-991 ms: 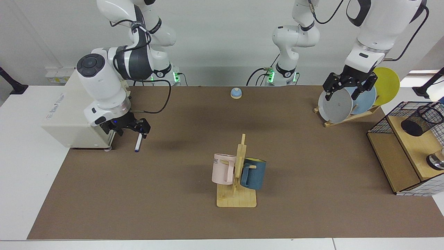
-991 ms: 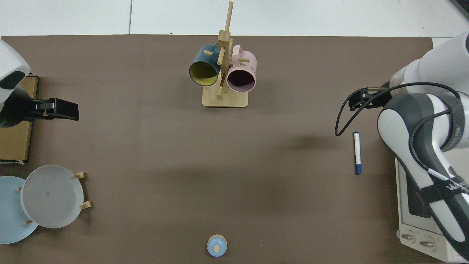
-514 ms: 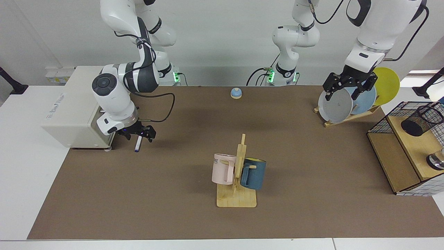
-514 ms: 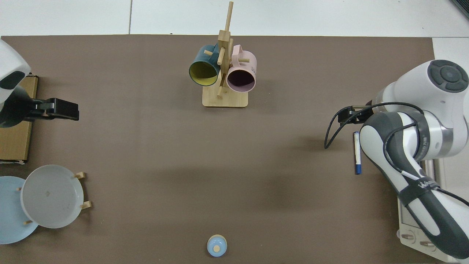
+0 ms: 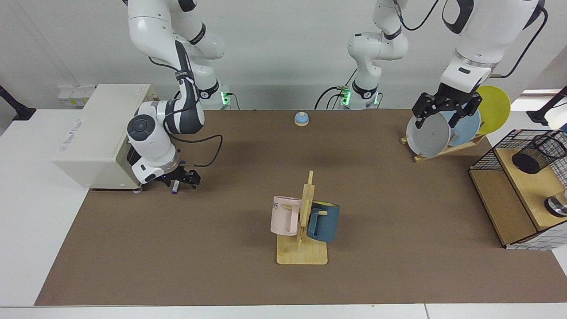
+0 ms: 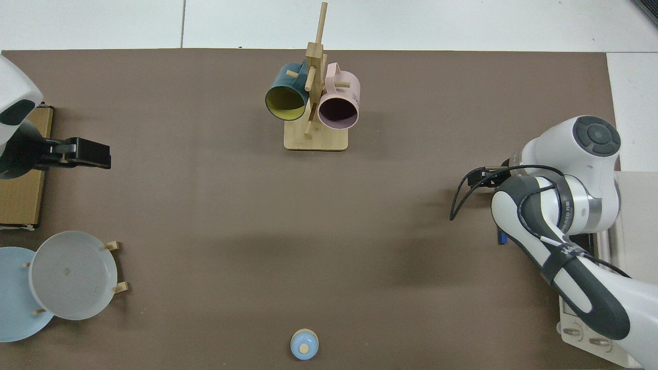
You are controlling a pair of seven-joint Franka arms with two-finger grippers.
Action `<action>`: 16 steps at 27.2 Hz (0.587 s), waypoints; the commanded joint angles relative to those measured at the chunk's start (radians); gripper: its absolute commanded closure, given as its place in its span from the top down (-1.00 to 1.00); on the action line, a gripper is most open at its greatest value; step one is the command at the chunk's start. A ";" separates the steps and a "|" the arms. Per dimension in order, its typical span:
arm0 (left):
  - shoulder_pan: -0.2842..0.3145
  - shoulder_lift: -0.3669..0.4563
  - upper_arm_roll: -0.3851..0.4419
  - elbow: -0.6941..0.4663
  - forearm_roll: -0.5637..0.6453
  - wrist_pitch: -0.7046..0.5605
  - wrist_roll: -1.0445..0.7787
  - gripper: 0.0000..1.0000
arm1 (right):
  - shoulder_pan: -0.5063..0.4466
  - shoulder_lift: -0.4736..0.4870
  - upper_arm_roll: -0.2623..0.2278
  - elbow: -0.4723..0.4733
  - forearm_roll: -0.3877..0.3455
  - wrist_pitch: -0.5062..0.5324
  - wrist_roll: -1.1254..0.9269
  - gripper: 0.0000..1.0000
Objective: Put markers into pen holder
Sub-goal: 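Lower the right gripper over the white blue-capped marker, then close the right gripper on the marker's uncapped end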
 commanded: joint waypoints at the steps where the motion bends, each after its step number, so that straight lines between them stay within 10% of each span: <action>1: -0.005 -0.019 0.006 -0.017 -0.002 -0.008 -0.002 1.00 | -0.027 0.023 0.011 -0.004 -0.009 0.044 -0.044 1.00; 16: -0.004 -0.019 0.006 -0.017 -0.002 -0.008 -0.002 1.00 | -0.062 0.059 0.011 -0.005 -0.081 0.066 -0.040 0.97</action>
